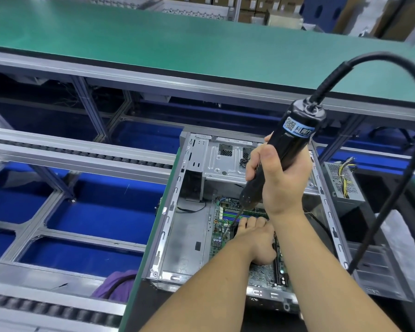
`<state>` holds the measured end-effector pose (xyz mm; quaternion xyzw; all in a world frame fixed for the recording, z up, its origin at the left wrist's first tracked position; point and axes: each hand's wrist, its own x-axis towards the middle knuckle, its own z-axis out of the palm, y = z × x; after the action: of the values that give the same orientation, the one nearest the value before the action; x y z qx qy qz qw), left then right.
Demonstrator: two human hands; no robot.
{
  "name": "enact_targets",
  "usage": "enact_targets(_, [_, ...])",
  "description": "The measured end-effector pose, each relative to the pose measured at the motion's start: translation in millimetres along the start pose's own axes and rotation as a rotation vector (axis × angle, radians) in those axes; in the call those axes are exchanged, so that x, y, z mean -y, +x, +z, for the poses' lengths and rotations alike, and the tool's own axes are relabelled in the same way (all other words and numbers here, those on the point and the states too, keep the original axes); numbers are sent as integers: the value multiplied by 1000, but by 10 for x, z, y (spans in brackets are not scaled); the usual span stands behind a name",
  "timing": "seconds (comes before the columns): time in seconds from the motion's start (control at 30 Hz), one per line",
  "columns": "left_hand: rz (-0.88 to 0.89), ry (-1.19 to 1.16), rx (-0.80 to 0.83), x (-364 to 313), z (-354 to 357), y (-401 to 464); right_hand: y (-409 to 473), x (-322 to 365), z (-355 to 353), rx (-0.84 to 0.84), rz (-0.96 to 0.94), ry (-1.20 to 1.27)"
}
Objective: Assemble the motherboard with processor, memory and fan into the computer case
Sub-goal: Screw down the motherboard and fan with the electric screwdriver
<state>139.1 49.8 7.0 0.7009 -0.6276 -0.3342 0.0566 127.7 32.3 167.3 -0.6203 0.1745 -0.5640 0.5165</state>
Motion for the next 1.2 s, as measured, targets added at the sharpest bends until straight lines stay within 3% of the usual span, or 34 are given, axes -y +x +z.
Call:
enact_targets(0.3, [19, 39, 26, 15, -34, -5, 5, -9, 70, -62, -34, -21])
enact_targets(0.6, [31, -7, -24, 19, -10, -14, -108, 73, -57, 95, -41, 37])
enact_targets(0.77, [45, -33, -43, 14, -26, -31, -59, 111, -115, -69, -10, 28])
enact_targets(1.0, [49, -34, 15, 4, -76, -67, -33, 115, -60, 270, 39, 61])
enact_targets(1.13, [40, -50, 41, -9, -98, -81, -4, 76, 15, -51, 32, -51])
enact_targets(1.2, [39, -49, 32, -21, -112, -95, -19, 69, -36, -58, 31, -10])
